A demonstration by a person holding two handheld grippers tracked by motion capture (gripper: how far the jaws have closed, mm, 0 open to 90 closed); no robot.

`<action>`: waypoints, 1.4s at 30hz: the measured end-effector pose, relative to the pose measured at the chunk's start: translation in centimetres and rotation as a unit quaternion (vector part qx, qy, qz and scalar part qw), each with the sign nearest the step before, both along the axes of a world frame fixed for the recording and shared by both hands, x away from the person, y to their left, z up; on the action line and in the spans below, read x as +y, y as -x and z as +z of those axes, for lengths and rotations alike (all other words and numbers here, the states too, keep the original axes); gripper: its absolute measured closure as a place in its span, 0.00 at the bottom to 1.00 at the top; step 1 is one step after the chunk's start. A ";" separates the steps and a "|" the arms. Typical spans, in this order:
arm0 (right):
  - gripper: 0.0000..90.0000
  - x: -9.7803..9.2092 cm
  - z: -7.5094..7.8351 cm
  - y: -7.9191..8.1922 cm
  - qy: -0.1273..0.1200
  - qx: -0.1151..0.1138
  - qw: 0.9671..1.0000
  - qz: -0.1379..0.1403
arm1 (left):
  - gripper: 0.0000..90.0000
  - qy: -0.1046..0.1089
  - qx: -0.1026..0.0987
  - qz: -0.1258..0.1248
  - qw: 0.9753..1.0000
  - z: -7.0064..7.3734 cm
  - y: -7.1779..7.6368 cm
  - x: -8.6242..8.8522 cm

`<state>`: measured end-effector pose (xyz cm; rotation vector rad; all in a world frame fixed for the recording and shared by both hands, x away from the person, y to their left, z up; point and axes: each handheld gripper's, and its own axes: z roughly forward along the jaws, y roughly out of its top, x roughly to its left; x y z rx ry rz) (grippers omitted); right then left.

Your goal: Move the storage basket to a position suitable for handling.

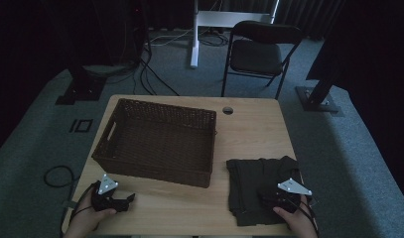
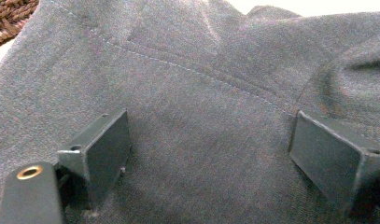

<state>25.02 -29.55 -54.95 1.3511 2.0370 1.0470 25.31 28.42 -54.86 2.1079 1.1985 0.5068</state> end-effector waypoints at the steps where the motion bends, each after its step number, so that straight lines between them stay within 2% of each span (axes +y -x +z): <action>1: 0.13 0.0 0.0 0.0 0.000 0.000 1.000 0.000 | 0.12 0.000 0.000 0.000 1.000 0.0 0.0 0.0; 5: 0.13 0.0 0.0 0.0 0.000 -0.001 1.000 0.000 | 0.12 0.003 0.001 0.000 1.000 0.0 0.0 0.1; 11: 0.14 0.0 0.0 0.1 -0.001 -0.007 1.000 0.001 | 0.14 0.021 0.009 -0.003 1.000 0.2 0.3 0.7; 15: 0.14 -0.1 0.4 0.1 -0.012 -0.006 1.000 -0.001 | 0.14 0.031 0.003 0.001 1.000 1.0 0.5 1.5; 18: 0.14 0.2 0.6 0.0 -0.014 -0.006 1.000 -0.002 | 0.14 0.021 0.003 -0.004 1.000 1.5 0.5 2.0; 20: 0.14 0.5 0.8 -0.1 -0.015 -0.008 1.000 0.000 | 0.14 0.015 -0.001 -0.007 1.000 1.7 0.4 2.1; 24: 0.14 1.1 1.3 -0.3 -0.020 -0.013 1.000 0.009 | 0.14 0.026 -0.009 -0.006 1.000 2.2 0.4 2.3; 33: 0.14 2.7 2.8 -1.1 -0.020 -0.026 0.999 0.030 | 0.16 0.036 -0.020 -0.011 0.999 2.8 0.4 2.7; 35: 0.14 3.0 3.2 -1.3 -0.019 -0.028 0.999 0.032 | 0.16 0.045 -0.025 -0.012 0.999 3.1 0.3 2.8; 42: 0.14 4.4 4.5 -2.0 -0.025 -0.041 0.998 0.039 | 0.16 0.059 -0.043 -0.015 0.997 5.0 0.1 3.5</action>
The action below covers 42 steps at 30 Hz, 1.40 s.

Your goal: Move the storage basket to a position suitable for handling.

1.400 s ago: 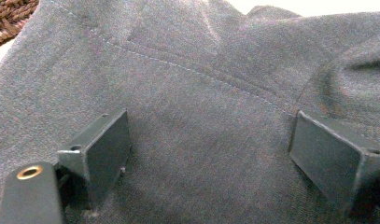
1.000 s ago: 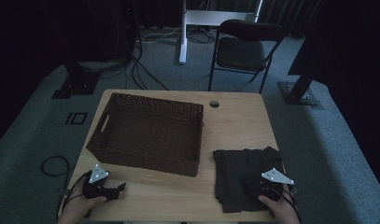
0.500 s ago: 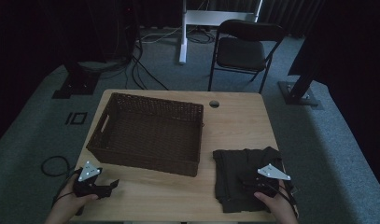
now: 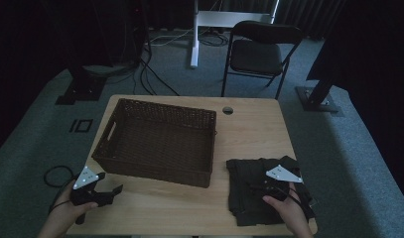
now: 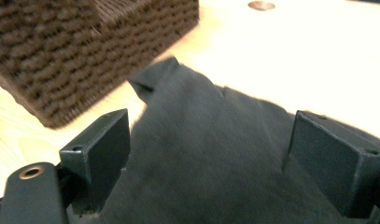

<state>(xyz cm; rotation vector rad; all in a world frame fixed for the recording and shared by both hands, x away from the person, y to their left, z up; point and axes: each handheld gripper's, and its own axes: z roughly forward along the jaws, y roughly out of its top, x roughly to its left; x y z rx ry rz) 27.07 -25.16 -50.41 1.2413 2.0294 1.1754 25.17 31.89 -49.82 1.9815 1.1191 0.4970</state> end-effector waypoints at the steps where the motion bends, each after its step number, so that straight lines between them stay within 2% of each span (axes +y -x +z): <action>1: 0.14 0.3 0.2 -0.1 -0.001 -0.002 1.000 0.002 | 0.16 0.001 -0.001 0.001 1.000 0.2 0.0 0.0; 10: 0.14 1.8 1.8 -0.7 -0.009 -0.015 1.000 0.015 | 0.16 0.009 -0.018 0.000 1.000 2.0 -0.3 0.5; 11: 0.14 1.9 2.0 -0.8 -0.009 -0.016 1.000 0.017 | 0.16 0.017 -0.024 0.000 1.000 2.4 -0.5 0.6; 14: 0.14 2.8 2.8 -1.0 -0.016 -0.025 0.999 0.030 | 0.17 0.017 -0.028 -0.005 0.999 2.8 -0.7 0.7; 20: 0.14 3.6 3.6 -1.5 -0.021 -0.030 0.999 0.034 | 0.16 0.042 -0.049 -0.016 0.998 4.4 -0.9 0.7; 26: 0.14 4.4 4.3 -2.2 -0.022 -0.040 0.998 0.034 | 0.16 0.036 -0.070 -0.010 0.997 5.8 -1.5 0.9; 31: 0.14 5.1 4.8 -2.6 -0.016 -0.049 0.998 0.038 | 0.17 0.053 -0.091 -0.006 0.994 6.6 -2.1 0.9; 34: 0.14 5.5 5.0 -2.7 -0.020 -0.051 0.998 0.039 | 0.17 0.050 -0.103 -0.002 0.993 6.9 -2.7 1.1; 39: 0.14 6.1 5.1 -3.1 -0.029 -0.051 0.998 0.036 | 0.17 0.061 -0.122 0.009 0.991 7.4 -3.9 1.4; 42: 0.14 6.5 5.2 -3.3 -0.031 -0.051 0.998 0.036 | 0.16 0.054 -0.131 0.021 0.990 7.5 -4.7 1.7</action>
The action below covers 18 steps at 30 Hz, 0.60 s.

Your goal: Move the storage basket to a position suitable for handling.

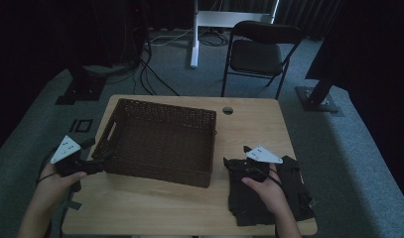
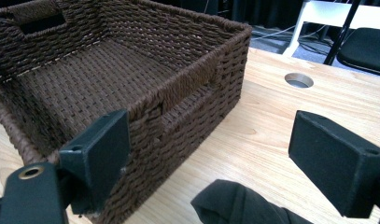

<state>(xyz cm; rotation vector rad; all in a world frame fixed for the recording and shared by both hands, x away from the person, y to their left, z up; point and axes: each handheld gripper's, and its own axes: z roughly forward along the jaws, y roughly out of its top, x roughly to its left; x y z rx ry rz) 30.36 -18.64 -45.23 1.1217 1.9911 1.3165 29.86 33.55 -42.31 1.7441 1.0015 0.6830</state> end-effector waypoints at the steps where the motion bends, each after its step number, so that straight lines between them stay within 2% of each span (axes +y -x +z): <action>1: 0.14 0.1 0.0 -0.1 0.001 0.000 1.000 0.000 | 0.17 0.000 -0.004 0.004 1.000 0.0 -0.3 0.1; 3: 0.14 0.5 0.2 -0.2 -0.002 0.000 1.000 0.000 | 0.16 0.003 -0.005 0.016 1.000 -0.2 -0.9 0.5; 5: 0.14 0.8 0.3 -0.4 -0.003 -0.002 1.000 0.002 | 0.17 -0.016 -0.006 0.031 0.999 -0.6 -1.6 0.7; 8: 0.14 1.3 0.5 -0.7 -0.006 -0.004 1.000 -0.001 | 0.17 -0.020 0.008 0.043 0.999 -1.5 -2.5 1.1; 18: 0.15 3.3 0.0 -1.7 -0.006 -0.004 1.000 -0.012 | 0.20 0.000 0.029 0.056 0.998 -3.0 -4.5 1.8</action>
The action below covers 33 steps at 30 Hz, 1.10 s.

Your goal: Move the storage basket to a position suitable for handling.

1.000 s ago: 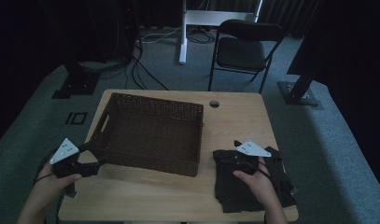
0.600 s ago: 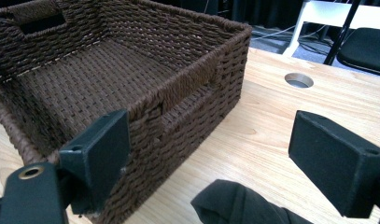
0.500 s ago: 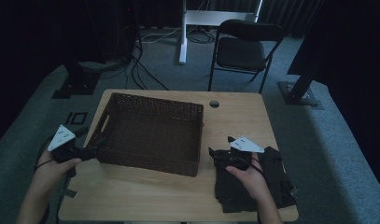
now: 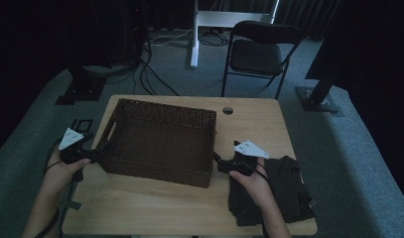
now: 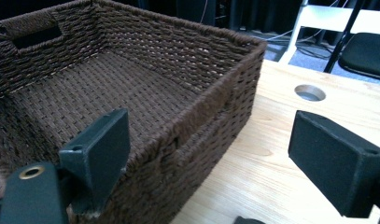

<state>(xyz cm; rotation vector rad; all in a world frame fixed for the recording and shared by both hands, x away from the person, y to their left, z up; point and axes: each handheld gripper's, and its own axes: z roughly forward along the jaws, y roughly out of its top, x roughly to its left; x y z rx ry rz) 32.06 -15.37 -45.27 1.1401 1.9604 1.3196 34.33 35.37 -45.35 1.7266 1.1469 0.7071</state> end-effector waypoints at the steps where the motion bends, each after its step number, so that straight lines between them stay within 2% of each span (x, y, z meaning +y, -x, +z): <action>1: 0.15 0.2 -0.1 -0.1 0.001 0.001 1.000 0.000 | 0.20 0.000 0.003 0.002 1.000 -0.1 -0.2 0.1; 3: 0.15 0.7 -0.4 -0.2 0.001 0.006 1.000 -0.001 | 0.23 0.002 0.010 0.010 1.000 -0.5 -0.5 0.3; 6: 0.15 1.5 -0.9 -0.4 -0.003 0.010 1.000 0.001 | 0.26 -0.009 0.020 0.014 1.000 -0.9 -0.9 0.4; 8: 0.18 2.0 -1.1 -0.5 -0.002 0.009 1.000 -0.007 | 0.28 -0.017 0.018 0.019 1.000 -1.1 -1.0 0.4; 11: 0.20 2.5 -1.4 -0.6 -0.005 0.011 1.000 -0.016 | 0.33 -0.015 0.023 0.016 1.000 -1.2 -1.1 0.4; 12: 0.22 2.5 -1.4 -0.6 -0.005 0.011 1.000 -0.016 | 0.33 -0.007 0.030 0.016 0.999 -1.3 -1.2 0.4; 13: 0.36 3.0 -1.7 -0.7 -0.009 0.011 1.000 -0.021 | 0.37 -0.005 0.030 0.016 0.999 -1.3 -1.2 0.4; 15: 0.39 3.4 -1.9 -0.7 -0.012 0.012 1.000 -0.020 | 0.40 0.001 0.035 0.016 0.999 -1.4 -1.3 0.5; 16: 0.41 3.5 -1.9 -0.7 -0.010 0.015 1.000 -0.021 | 0.45 0.006 0.045 0.013 0.999 -1.5 -1.3 0.6; 18: 0.42 3.8 -1.9 -0.7 -0.005 0.020 0.999 -0.025 | 0.47 0.009 0.057 0.011 0.998 -1.6 -1.5 0.7; 21: 0.47 4.2 -2.0 -0.6 0.002 0.025 0.999 -0.023 | 0.48 -0.002 0.078 0.011 0.997 -1.8 -1.5 0.5; 22: 0.51 4.3 -2.1 -0.5 0.001 0.028 0.999 -0.023 | 0.53 0.002 0.077 0.010 0.997 -1.7 -1.4 0.4; 23: 0.53 4.4 -2.1 -0.5 -0.005 0.037 0.999 -0.023 | 0.59 0.004 0.076 0.016 0.997 -1.8 -1.3 0.3; 24: 0.54 4.4 -2.1 -0.4 -0.007 0.041 0.999 -0.025 | 0.61 0.004 0.078 0.021 0.997 -1.8 -1.3 0.2; 26: 0.58 4.7 -2.0 -0.3 -0.001 0.037 0.999 -0.031 | 0.69 0.009 0.087 0.027 0.996 -1.8 -1.2 0.0; 30: 0.64 5.2 -1.8 0.0 0.010 0.040 0.998 -0.047 | 0.77 0.014 0.088 0.049 0.995 -1.9 -1.0 -0.3; 33: 0.66 5.4 -1.8 0.1 0.009 0.042 0.997 -0.058 | 0.81 0.019 0.089 0.067 0.994 -1.9 -0.7 -0.6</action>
